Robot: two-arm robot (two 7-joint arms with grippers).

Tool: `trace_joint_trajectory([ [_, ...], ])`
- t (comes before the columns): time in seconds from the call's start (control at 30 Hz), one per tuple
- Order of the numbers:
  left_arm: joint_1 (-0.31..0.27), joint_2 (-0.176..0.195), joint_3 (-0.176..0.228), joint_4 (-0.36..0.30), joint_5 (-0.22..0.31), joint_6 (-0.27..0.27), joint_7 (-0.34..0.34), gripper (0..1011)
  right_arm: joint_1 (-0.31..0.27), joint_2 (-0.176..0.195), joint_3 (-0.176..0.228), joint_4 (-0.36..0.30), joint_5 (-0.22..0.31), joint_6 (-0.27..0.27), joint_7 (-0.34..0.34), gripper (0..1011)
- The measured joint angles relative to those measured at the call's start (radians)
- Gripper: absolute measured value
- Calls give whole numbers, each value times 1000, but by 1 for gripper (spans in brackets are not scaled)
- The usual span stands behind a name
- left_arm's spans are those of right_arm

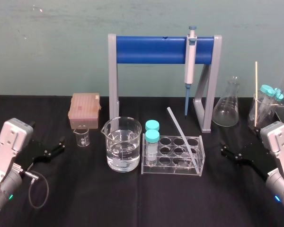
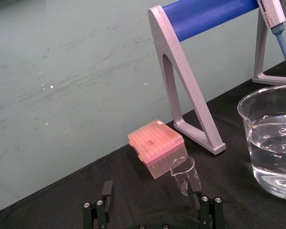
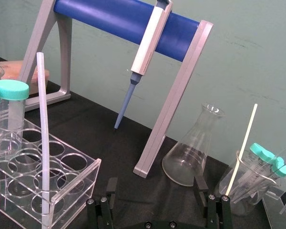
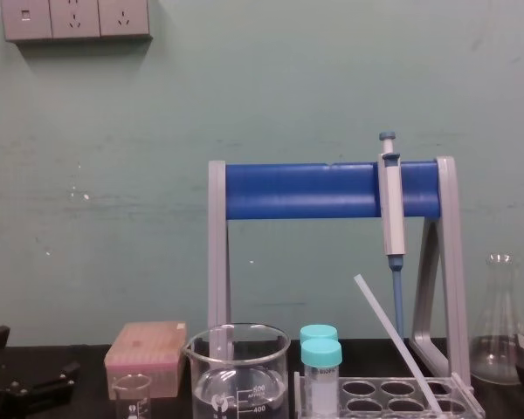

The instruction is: Pick up the stirring rod with one hand, then place it down.

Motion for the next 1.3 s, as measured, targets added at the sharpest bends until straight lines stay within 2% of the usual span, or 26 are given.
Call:
trace_joint_trajectory([
  [1.3,0,0,0,0,0,0,0,1000,0,0,0,0,0,0,0,1000],
])
